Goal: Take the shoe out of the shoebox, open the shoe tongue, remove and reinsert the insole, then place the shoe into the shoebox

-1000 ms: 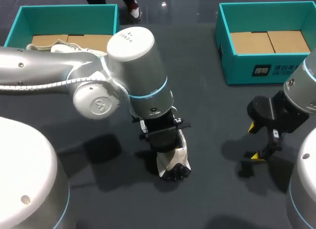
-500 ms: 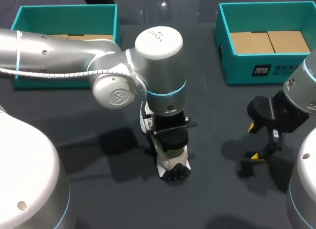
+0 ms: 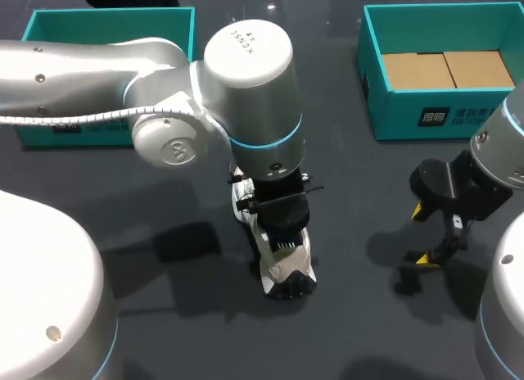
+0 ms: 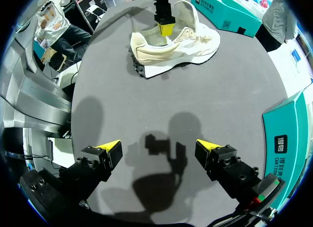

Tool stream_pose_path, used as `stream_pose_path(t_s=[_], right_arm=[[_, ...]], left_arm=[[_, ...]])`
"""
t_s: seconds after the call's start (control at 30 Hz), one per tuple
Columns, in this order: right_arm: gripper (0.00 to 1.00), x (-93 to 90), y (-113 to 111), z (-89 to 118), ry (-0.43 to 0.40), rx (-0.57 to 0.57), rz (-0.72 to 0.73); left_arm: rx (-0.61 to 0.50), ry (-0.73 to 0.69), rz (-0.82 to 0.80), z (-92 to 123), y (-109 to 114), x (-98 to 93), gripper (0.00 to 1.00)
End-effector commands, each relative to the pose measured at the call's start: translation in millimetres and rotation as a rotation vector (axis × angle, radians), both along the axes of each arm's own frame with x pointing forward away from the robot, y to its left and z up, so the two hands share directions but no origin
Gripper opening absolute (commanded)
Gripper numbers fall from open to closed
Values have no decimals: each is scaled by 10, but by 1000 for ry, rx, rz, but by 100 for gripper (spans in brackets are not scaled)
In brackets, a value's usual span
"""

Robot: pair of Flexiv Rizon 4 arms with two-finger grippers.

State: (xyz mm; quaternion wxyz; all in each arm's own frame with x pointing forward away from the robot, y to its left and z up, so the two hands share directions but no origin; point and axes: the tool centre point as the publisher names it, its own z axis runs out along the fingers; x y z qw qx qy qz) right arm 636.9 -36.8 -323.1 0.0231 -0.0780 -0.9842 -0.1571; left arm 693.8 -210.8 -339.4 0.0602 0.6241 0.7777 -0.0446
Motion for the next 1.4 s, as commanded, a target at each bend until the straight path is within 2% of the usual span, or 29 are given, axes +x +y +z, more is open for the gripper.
stream_pose_path(t_s=[0.03,0.3,0.37,0.53,0.63,0.7,0.73,0.8,0.83,1.03,1.4], right_arm=[[100,-11,-1,0,-2,-1,0],[100,-11,-1,0,-2,-1,0],[100,-11,-1,0,-2,-1,0],[100,-11,-1,0,-2,-1,0],[100,-11,-1,0,-2,-1,0],[100,-11,-1,0,-2,-1,0],[100,-11,-1,0,-2,-1,0],[100,-11,-1,0,-2,-1,0],[100,-11,-1,0,-2,-1,0],[100,-11,-1,0,-2,-1,0],[100,-11,-1,0,-2,-1,0]], left_arm=[[41,-7,15,-11,-31,9,0],[115,-37,86,-94,-14,128,0],[130,-31,95,-102,9,135,5],[167,-15,116,-117,70,108,27],[189,-3,124,-125,113,84,47],[198,3,137,-134,138,87,75],[200,8,141,-135,147,92,85],[201,25,149,-136,162,97,98],[204,28,151,-134,167,101,100],[213,50,158,-139,184,114,100],[125,138,92,-76,202,187,100]])
